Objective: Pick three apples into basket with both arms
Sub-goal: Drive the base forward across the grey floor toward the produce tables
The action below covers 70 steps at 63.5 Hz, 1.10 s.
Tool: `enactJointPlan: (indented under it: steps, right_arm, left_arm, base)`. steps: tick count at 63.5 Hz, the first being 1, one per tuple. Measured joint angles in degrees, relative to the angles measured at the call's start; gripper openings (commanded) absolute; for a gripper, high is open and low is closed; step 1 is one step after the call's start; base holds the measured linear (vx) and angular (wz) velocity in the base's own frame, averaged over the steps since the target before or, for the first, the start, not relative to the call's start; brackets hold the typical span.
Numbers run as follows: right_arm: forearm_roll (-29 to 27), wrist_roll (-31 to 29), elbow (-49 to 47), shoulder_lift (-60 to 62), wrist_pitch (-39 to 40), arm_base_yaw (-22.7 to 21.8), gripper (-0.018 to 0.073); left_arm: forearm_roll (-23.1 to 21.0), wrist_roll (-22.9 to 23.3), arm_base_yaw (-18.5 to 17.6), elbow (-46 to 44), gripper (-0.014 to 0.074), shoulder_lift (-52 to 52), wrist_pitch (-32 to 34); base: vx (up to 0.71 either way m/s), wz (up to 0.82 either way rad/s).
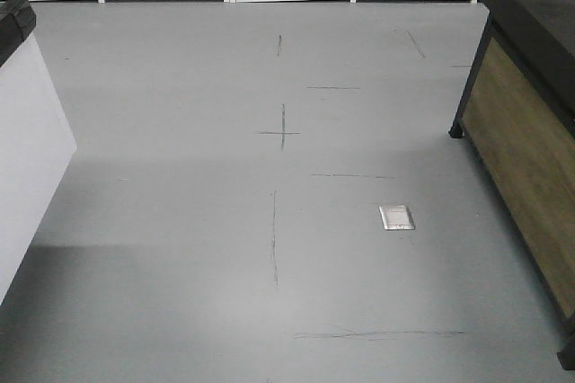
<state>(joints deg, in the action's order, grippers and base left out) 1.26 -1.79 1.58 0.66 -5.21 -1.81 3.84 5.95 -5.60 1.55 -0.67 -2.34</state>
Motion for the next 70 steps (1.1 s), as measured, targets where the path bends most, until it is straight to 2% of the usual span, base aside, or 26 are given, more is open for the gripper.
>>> enactJointPlan:
  steps: [32,70]
  right_arm:
    - [0.00,0.00,0.00,0.00,0.00,0.00,-0.0009]
    - [0.00,0.00,0.00,0.00,0.00,0.00,-0.0009]
  left_arm:
    - [0.00,0.00,0.00,0.00,-0.0006,0.00,0.00]
    - [0.00,0.00,0.00,0.00,-0.0006,0.00,0.00]
  base:
    - [0.03,0.00]
    - [0.15,-0.05]
